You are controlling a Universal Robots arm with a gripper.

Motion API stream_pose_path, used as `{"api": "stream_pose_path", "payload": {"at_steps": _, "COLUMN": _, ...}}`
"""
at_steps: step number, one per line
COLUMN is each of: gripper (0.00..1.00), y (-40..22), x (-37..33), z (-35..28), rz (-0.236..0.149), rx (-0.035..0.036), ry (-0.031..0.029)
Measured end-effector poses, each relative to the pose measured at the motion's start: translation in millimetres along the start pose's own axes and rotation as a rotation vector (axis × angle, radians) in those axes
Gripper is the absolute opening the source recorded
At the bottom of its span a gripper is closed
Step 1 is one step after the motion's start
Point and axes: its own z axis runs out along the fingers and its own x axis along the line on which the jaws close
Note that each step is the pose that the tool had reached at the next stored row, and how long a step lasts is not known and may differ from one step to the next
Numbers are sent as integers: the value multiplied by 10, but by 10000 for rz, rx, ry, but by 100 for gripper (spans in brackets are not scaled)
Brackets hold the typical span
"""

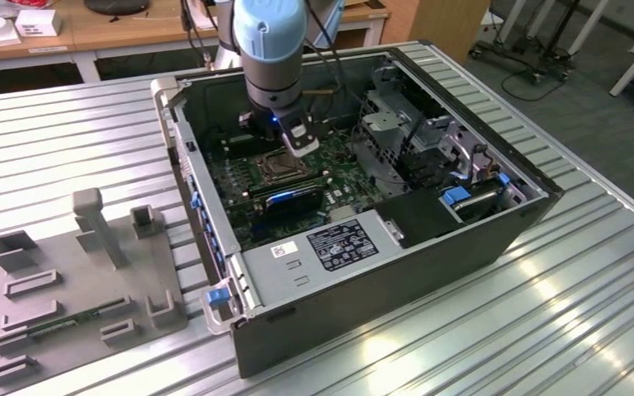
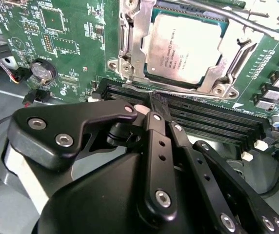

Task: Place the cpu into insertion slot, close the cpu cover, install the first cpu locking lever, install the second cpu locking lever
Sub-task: 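Install the first cpu locking lever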

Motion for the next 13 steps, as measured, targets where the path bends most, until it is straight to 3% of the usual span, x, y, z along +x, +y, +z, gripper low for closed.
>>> {"api": "stream_pose_path", "payload": {"at_steps": 8, "gripper": 11, "y": -51, "x": -6, "z": 53, "rz": -44, "rx": -69, "ry": -116}}
{"api": "stream_pose_path", "payload": {"at_steps": 13, "gripper": 11, "y": -53, "x": -7, "z": 54, "rz": -35, "rx": -129, "ry": -99}}
